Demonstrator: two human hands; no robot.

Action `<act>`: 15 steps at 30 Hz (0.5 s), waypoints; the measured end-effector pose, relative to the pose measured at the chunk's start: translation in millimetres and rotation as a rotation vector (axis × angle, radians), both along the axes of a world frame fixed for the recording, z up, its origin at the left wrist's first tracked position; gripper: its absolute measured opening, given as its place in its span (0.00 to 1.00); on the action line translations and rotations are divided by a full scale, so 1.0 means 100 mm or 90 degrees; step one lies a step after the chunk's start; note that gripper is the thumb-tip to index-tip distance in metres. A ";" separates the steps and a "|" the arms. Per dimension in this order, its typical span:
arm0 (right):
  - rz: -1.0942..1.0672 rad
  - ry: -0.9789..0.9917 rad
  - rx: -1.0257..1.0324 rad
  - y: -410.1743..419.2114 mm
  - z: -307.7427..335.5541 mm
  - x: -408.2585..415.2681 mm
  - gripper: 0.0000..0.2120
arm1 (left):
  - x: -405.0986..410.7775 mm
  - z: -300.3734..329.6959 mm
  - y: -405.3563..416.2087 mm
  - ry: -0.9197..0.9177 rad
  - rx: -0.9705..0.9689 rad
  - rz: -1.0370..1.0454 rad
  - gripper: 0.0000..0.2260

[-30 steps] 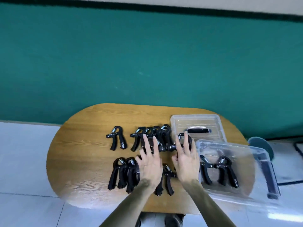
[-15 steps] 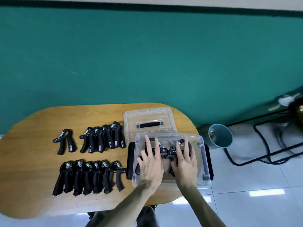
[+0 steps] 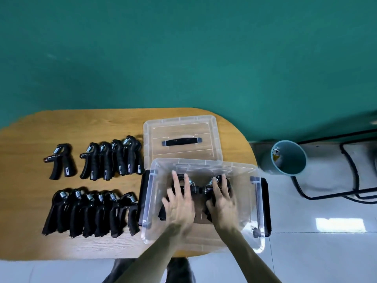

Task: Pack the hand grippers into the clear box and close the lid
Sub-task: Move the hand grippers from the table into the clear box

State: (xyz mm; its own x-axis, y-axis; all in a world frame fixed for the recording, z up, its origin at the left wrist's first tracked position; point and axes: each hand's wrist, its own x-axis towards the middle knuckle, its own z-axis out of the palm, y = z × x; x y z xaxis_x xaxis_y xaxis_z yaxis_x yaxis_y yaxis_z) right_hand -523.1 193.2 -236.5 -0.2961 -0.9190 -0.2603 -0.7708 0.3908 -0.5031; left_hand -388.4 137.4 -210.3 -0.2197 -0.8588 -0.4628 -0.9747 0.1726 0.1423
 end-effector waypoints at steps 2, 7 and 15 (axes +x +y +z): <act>0.023 -0.015 0.007 -0.01 -0.15 -0.01 0.36 | -0.03 -0.13 -0.04 -0.001 0.024 0.017 0.37; 0.038 -0.034 0.041 -0.01 -0.42 -0.07 0.36 | -0.05 -0.44 -0.07 -0.027 0.075 0.025 0.37; 0.060 -0.054 0.058 0.01 -0.62 -0.11 0.33 | -0.04 -0.58 -0.06 -0.042 0.070 -0.013 0.40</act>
State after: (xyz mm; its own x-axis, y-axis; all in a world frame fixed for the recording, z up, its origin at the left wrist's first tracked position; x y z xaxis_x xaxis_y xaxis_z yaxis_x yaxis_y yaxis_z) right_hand -533.9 194.4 -298.9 -0.1828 -0.9131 -0.3646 -0.7627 0.3657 -0.5334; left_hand -392.9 131.0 -267.9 -0.2019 -0.7977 -0.5683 -0.9791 0.1788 0.0969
